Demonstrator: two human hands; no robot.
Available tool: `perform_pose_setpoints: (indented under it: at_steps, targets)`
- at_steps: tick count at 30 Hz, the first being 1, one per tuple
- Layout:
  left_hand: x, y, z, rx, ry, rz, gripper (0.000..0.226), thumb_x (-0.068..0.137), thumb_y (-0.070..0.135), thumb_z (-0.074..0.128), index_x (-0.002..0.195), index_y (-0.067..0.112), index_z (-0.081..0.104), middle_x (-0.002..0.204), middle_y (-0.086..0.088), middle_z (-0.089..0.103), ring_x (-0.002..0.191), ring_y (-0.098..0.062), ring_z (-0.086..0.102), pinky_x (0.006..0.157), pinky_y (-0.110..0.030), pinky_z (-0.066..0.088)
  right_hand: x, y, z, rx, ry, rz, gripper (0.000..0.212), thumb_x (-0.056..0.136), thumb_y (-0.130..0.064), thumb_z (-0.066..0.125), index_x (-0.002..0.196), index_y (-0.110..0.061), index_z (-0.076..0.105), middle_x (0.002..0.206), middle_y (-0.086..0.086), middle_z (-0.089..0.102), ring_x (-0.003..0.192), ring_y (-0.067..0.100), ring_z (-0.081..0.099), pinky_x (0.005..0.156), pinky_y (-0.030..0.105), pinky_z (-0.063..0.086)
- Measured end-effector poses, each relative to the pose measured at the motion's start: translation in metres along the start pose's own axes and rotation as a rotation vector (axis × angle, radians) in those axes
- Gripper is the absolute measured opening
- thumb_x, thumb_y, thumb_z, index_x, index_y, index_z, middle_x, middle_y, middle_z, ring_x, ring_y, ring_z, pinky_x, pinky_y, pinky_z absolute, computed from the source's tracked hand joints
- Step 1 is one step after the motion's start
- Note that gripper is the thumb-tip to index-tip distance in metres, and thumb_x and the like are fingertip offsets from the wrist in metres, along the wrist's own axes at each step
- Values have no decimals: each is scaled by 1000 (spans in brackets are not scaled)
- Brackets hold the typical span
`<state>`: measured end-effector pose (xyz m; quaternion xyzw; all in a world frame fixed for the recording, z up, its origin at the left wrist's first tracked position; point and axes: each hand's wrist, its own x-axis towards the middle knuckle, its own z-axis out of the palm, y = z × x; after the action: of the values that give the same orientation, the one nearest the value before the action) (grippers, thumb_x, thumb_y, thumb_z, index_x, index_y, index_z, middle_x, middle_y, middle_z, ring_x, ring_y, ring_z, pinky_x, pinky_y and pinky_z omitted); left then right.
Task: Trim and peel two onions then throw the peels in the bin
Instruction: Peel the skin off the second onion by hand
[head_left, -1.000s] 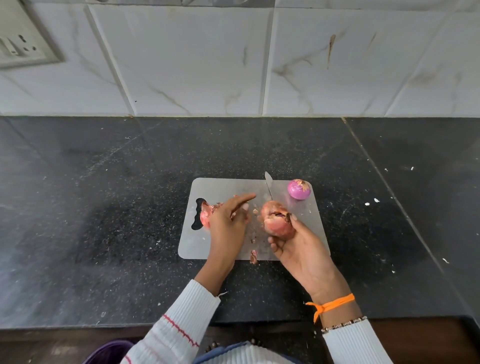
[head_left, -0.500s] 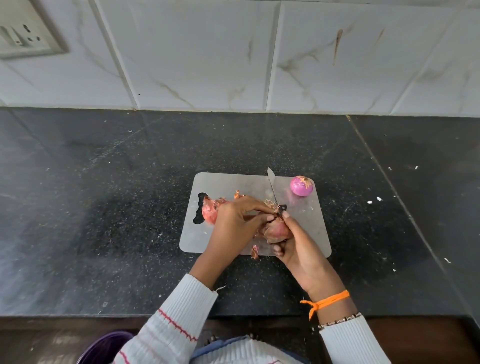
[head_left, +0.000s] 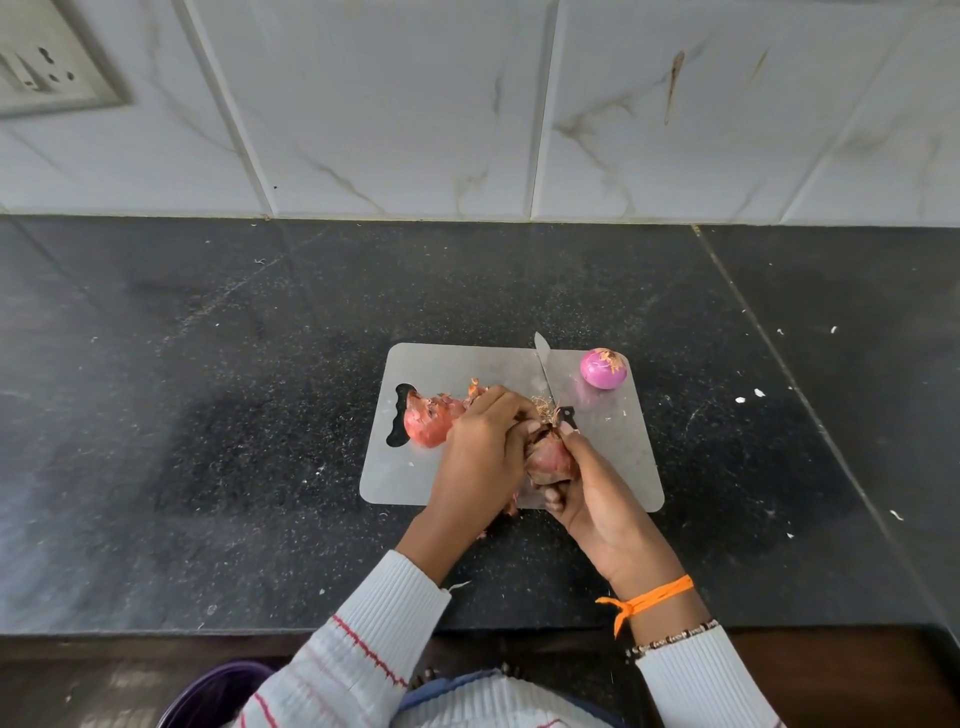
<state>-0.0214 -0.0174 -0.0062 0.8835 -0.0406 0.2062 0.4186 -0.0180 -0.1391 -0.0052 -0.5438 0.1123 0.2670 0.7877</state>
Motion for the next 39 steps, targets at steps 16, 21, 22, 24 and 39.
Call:
perform_pose_setpoints:
  at_steps: [16,21,22,24,39]
  targets:
    - [3,-7,-3,-139,37,-71,7,81,7,67,83,10,73,78,0,69,72,-5,61,69,-13,48,2,2,1,-90,60,-56,27,92,-40,49,95,-20,67,67,-5,63,43,3,38,43,13,34]
    - [1,-2,4,-288,60,-229,9,85,7,63,79,13,68,78,1,66,75,-8,59,71,-22,50,2,2,2,-46,27,-74,29,94,-40,46,100,-20,66,68,-6,65,44,3,38,44,13,35]
    - [1,-2,5,-317,62,-243,10,85,7,62,79,13,67,78,0,66,75,-8,59,71,-24,51,2,3,2,-36,21,-76,29,94,-40,46,101,-21,66,70,-6,66,44,3,39,44,13,35]
    - [1,-3,5,-368,63,-272,11,86,6,61,79,14,66,78,-1,65,76,-9,58,72,-26,51,2,3,2,-21,15,-78,29,94,-40,46,102,-20,66,72,-4,66,45,2,40,44,13,36]
    - [0,-2,1,-889,-37,-620,20,93,22,50,106,15,64,107,-4,66,102,-21,62,86,-31,52,6,-1,-6,288,27,-14,26,94,-29,44,108,-14,60,85,6,66,65,10,55,54,18,43]
